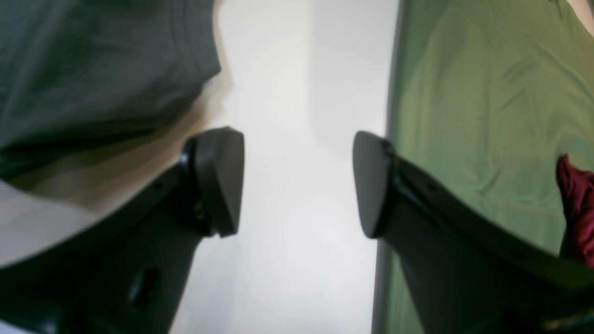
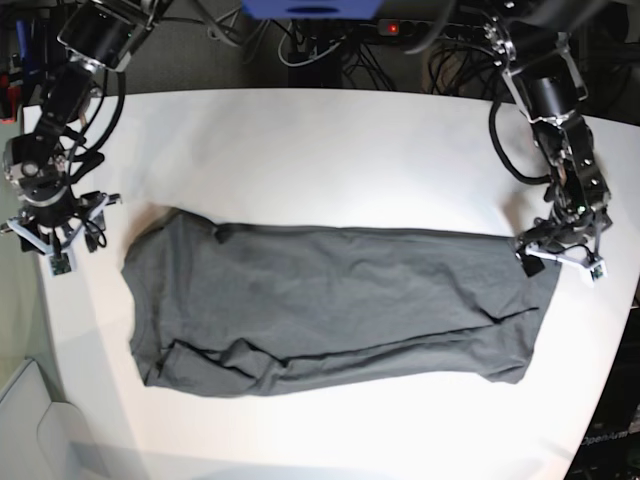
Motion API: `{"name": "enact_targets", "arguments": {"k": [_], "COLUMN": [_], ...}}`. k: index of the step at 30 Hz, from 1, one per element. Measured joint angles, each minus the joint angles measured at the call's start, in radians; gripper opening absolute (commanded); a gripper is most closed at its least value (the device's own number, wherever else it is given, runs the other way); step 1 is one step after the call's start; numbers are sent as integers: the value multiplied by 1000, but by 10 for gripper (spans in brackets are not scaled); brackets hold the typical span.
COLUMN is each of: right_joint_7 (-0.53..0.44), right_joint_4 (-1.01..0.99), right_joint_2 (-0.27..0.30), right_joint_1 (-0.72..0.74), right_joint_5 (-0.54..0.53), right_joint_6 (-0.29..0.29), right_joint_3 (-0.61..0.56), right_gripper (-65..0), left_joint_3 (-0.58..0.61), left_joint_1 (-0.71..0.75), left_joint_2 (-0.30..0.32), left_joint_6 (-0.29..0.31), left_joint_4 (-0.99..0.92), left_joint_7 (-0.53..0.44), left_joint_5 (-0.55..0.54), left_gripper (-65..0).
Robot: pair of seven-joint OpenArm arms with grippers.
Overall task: Layout the t-shirt on the table in an organized manner, then fold the t-shirt properly
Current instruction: 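Lower the left gripper and grasp the shirt end corner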
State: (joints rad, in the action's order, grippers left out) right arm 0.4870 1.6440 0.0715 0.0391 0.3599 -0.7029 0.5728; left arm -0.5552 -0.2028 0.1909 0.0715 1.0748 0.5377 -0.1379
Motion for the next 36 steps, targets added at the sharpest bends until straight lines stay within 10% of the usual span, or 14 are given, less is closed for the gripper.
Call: {"name": "enact_targets", "arguments": {"k": [9, 36], "right_joint_7": [-1, 0], "right_joint_4": [0, 3], "right_joint_2": [3, 3], "right_joint_1": [24, -13], "right_joint_5": [0, 3], "right_joint_6": [0, 0], "right_joint_3": [-7, -6], "right_gripper": [-273, -273], "left_joint_3": [42, 34], "left_joint_1": [6, 58], "left_joint_2": [0, -11], "left_joint_6": [-7, -14], "left_joint_4": [-2, 204], "left_joint_7": [3, 129], "left_joint_5": [-9, -8], "left_gripper": [-650, -648]}}
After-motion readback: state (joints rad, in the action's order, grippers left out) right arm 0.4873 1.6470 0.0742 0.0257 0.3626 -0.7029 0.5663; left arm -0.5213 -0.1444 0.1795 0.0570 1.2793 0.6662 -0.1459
